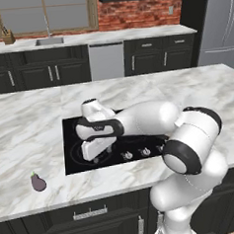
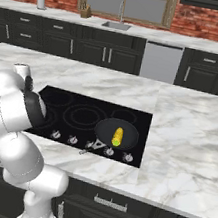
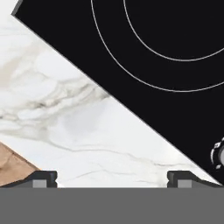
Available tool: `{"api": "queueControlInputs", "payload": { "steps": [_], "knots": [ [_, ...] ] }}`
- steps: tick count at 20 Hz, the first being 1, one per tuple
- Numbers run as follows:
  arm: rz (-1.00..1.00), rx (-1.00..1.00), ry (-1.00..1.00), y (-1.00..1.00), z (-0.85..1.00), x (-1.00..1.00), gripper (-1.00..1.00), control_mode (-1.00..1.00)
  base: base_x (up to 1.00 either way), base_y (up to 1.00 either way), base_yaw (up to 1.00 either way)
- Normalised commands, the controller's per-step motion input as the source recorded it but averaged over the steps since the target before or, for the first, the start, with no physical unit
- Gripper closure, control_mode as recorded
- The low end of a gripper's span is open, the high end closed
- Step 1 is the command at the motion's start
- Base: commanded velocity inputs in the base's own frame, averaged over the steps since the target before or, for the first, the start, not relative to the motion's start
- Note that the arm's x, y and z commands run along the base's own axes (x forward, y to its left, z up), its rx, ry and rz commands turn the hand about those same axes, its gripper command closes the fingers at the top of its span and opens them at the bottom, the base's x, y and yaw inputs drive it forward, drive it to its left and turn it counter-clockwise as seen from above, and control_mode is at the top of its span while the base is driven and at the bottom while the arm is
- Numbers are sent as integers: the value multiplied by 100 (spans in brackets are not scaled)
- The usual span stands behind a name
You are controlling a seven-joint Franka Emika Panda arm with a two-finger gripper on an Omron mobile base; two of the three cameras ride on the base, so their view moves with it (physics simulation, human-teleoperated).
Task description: Put the corn and eggplant in the pan. Then turn on the front right burner and set the heat to medium.
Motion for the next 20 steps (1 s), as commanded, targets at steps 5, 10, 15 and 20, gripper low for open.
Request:
{"api": "queueControlInputs", "payload": {
  "steps": [5, 10, 15, 20],
  "knots": [
    [-5, 11, -6, 40, 0, 4, -100, -100, 0, 0, 0],
    [-19, 9, 1, 24, 0, 9, -100, -100, 0, 0, 0],
    [-25, 1, 0, 41, 0, 0, -100, -100, 0, 0, 0],
    [-17, 0, 0, 53, 0, -2, -100, -100, 0, 0, 0]
  ]
}}
